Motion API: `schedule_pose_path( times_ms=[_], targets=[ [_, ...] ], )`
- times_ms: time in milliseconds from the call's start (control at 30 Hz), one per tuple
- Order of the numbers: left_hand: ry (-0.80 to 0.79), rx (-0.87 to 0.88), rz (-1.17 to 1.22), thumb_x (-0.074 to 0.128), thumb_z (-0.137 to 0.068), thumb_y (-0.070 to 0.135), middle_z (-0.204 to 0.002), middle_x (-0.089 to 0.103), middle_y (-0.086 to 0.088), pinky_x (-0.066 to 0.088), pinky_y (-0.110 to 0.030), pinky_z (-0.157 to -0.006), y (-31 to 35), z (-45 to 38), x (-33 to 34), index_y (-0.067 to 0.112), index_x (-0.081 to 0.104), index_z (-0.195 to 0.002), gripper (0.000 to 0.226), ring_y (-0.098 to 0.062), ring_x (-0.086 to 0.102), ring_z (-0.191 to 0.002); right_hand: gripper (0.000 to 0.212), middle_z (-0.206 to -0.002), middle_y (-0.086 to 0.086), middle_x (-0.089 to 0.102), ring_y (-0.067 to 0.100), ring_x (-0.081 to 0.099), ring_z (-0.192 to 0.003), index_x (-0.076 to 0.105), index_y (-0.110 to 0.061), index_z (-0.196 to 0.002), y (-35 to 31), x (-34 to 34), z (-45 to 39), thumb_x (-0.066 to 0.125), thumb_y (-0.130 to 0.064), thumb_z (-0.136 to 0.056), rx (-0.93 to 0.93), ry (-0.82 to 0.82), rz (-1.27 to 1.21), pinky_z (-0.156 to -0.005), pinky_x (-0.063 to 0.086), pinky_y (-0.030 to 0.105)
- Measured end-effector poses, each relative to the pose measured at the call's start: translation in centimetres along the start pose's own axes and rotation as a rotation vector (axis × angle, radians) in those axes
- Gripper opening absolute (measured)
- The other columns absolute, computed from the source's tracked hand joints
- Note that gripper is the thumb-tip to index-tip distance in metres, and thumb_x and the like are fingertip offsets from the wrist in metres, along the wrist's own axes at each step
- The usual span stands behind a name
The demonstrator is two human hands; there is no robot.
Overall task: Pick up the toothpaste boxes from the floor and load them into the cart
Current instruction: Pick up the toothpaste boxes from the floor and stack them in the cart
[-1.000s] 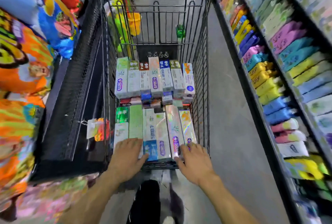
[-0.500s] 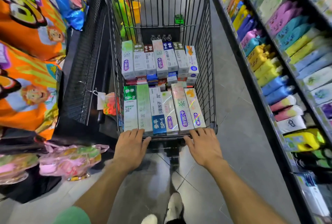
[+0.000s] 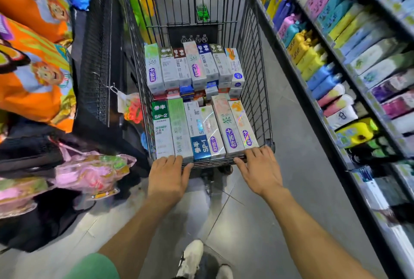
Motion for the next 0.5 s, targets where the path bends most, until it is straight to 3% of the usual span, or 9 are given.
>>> schedule_pose_path(
  times_ms=[233, 367, 500],
  targets=[
    [0.031, 0.027, 0.02, 0.036, -0.098, 0.05, -0.071, 0.061, -0.005, 0.042, -0.039, -0.068, 1.4, 5.9, -0.4, 0.016, 0.061, -0.079, 0.046, -0.031, 0.057, -0.068, 0.063, -0.096, 0.011, 0.07, 0.032, 0.059, -0.096, 0.068, -0.011, -0.098, 0.1, 1.9, 6.8, 0.025, -0.057, -0.098, 0.004, 0.105, 0.0, -0.112, 0.035, 0.048],
    [0.021, 0.001, 0.014, 0.045, -0.098, 0.05, -0.075, 0.064, -0.005, 0.042, -0.04, -0.08, 2.5, 9.9, -0.3, 0.016, 0.064, -0.083, 0.042, -0.029, 0.057, -0.075, 0.066, -0.101, 0.013, 0.069, 0.033, 0.06, -0.099, 0.068, -0.009, -0.101, 0.6, 2.9, 11.0, 0.023, -0.057, -0.099, 0.017, 0.105, 0.017, -0.112, 0.036, 0.049],
    [0.051, -0.003, 0.044, 0.04, -0.097, 0.053, -0.076, 0.065, -0.006, 0.041, -0.04, -0.087, 3.6, 13.7, -0.3, 0.015, 0.066, -0.084, 0.048, -0.028, 0.057, -0.077, 0.07, -0.103, 0.013, 0.068, 0.033, 0.059, -0.103, 0.069, -0.009, -0.103, 1.1, 3.5, 15.2, 0.021, -0.059, -0.098, 0.058, 0.097, -0.012, -0.114, 0.034, 0.049]
  ],
)
Point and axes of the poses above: each hand's wrist, its own z-axis away from the middle knuckle, its own x-axis out of the palm, y = z × x, the point moved 6 cm from there along -z, towards the middle knuckle
